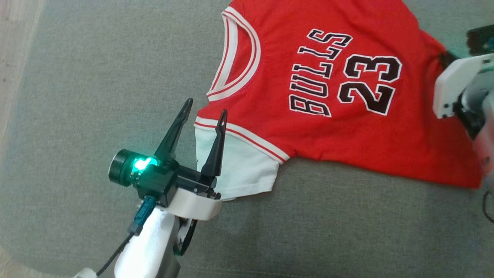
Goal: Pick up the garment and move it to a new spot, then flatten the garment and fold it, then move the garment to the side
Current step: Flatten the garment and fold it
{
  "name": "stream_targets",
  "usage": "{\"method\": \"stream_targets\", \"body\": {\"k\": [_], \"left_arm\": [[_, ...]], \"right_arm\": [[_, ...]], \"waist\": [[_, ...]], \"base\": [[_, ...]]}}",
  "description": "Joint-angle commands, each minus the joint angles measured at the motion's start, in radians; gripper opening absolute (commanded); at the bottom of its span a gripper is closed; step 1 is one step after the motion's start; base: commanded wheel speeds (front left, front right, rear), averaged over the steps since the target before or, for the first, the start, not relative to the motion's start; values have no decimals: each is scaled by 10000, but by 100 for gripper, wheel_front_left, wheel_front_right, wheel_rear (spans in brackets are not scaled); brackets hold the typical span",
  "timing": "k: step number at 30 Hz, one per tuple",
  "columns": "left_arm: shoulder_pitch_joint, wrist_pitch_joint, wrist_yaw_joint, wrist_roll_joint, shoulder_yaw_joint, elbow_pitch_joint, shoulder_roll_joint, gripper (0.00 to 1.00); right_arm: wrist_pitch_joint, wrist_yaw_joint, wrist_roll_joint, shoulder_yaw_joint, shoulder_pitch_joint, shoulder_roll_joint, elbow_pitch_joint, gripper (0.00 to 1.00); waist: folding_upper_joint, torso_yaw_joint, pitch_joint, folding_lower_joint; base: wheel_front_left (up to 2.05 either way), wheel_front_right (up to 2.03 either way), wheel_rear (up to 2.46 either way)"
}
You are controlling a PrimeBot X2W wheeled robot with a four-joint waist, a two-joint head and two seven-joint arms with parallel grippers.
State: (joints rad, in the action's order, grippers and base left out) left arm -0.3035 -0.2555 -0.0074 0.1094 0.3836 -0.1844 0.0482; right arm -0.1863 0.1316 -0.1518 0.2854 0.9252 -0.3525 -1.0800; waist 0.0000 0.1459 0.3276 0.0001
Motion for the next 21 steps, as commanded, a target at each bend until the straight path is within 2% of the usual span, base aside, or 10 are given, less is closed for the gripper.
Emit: {"method": "stream_targets", "body": {"k": [1,4,9,17,18,19,21], "left_arm": [[-248,-63,62,86,-390,303,21,100],[-222,-63,62,96,-448,325,21,100],[-214,-63,43,169,-416,363,21,100],[-216,-63,103,275,-337,429,21,100],[-218,-63,99,275,-336,425,20,100],[-218,-63,101,276,-336,416,20,100],[-212,-63,120,277,-353,410,20,100]], "right_arm": [[589,-9,-64,200,266,-259,359,0],[1394,-9,81,317,467,-410,427,0],[2286,-9,603,-132,809,-618,121,0],[2736,-9,2009,-1141,1203,-617,-518,0],[2788,-9,2246,-1236,1244,-595,-567,41],[2884,-9,2616,-1495,1292,-493,-645,100],[3042,-9,2930,-1821,1304,-376,-665,100]], "waist": [[0,-63,-90,-1],[0,-111,-159,-1],[0,-16,-213,-1],[0,270,-199,-1],[0,301,-194,-1],[0,342,-203,-1],[0,345,-231,-1]], "base": [[0,0,0],[0,0,0],[0,0,0],[0,0,0],[0,0,0],[0,0,0],[0,0,0]]}}
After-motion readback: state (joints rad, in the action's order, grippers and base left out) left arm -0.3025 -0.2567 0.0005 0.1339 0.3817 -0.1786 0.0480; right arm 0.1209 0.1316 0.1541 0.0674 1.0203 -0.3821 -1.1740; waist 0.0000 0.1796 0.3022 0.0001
